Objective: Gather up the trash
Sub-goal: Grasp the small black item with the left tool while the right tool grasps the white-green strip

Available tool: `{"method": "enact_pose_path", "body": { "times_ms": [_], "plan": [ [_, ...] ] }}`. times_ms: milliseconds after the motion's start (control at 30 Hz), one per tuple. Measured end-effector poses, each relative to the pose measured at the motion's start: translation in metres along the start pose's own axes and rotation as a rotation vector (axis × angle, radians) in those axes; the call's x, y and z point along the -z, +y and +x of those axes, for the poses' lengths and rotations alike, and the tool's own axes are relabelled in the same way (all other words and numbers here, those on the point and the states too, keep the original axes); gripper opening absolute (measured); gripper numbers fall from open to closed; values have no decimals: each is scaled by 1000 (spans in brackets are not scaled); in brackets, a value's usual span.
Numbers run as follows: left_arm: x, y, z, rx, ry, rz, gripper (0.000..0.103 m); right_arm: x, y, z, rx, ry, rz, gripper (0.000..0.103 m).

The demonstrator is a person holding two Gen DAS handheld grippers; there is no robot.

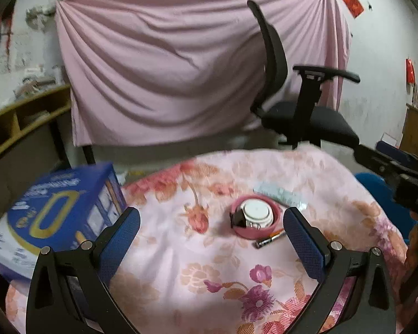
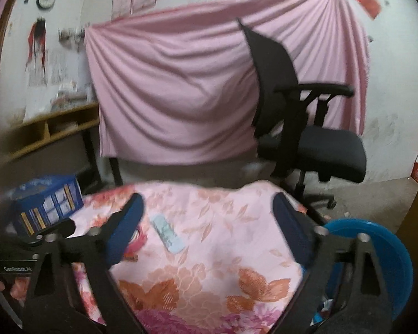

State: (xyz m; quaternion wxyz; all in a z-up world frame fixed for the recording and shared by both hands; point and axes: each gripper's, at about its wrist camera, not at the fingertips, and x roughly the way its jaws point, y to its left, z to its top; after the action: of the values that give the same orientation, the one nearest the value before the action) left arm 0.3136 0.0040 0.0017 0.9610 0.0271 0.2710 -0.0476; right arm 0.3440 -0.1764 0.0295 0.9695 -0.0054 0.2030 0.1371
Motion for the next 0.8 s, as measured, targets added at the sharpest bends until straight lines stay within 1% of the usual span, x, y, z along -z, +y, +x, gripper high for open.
{"method": "enact_pose_path", "body": {
  "times_ms": [67,167,233,300,367,400,533,633,767,800],
  "plan": [
    [1,0,9,21,36,3,100,2,3,13,-13,61,-17,103],
    [2,1,19,44,75,9,91,5,6,29,-29,130,-27,97],
    [2,4,25,66,103,-4,77,7,7,36,-38,164,-22,93],
    [2,8,31,94,128,-27,69,9,6,45,-50,207,-14,87],
    [0,12,35,119,147,-52,63,11,7,54,-62,250,-9,84],
    [0,14,38,133,157,-69,57,11,8,57,-69,264,-8,83],
    [-3,18,44,180,191,-113,43,14,12,74,-103,334,-17,79],
    [-4,20,48,200,211,-139,35,16,17,84,-123,377,-33,75],
    [-6,25,48,231,213,-175,30,18,23,96,-146,423,-58,73],
    [-6,25,47,236,213,-177,28,18,25,98,-150,431,-66,73]
  ]
}}
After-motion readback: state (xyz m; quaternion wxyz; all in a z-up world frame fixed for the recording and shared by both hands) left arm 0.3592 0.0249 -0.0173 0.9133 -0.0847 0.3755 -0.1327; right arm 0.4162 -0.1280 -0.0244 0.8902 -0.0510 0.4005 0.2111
